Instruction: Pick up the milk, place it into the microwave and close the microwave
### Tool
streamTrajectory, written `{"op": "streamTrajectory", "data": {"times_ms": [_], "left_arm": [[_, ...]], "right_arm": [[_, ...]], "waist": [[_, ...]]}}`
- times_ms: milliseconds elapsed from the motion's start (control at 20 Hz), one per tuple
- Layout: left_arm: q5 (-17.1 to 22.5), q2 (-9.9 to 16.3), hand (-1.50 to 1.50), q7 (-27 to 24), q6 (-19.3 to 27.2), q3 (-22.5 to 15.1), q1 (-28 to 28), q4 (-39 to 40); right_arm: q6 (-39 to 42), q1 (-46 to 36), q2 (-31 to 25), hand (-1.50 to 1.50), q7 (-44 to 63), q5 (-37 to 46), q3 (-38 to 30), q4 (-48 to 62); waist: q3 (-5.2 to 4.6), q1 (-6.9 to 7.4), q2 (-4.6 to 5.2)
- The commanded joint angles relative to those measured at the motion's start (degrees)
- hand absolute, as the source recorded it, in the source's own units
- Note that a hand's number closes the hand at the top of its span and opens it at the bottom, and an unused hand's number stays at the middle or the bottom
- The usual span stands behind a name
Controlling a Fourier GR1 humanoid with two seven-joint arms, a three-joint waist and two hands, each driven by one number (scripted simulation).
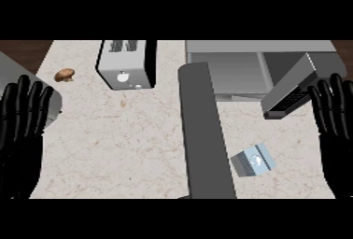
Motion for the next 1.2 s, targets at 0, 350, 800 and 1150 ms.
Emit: {"op": "streamTrajectory", "data": {"times_ms": [0, 350, 800, 1150], "left_arm": [[0.4, 0.7, -1.5, -0.7, -1.3, 0.7, -1.5, 3.3], [3.6, -4.6, -1.5, 3.4, 0.7, -3.3, -1.3, 7.0], [-0.4, -4.7, -1.5, -3.6, 12.5, -18.9, 7.3, 6.8], [-1.4, -4.7, -1.5, -11.3, 18.5, -27.4, 9.3, 13.1]], "right_arm": [[-3.9, -2.0, 3.3, -1.5, -0.4, 4.8, 2.8, 2.9], [-10.4, 15.8, 4.5, -1.5, 6.0, 11.0, 16.9, -12.5], [-12.8, 37.7, 3.4, -1.5, -10.8, 14.7, 27.7, -12.3], [-14.6, 40.8, 0.7, -1.5, -20.5, 9.8, 24.8, -5.2]], "waist": [[-0.55, 0.33, -1.39], [-0.6, -0.81, -1.59], [-0.52, -0.4, -1.65], [-0.53, -0.16, -1.52]]}}
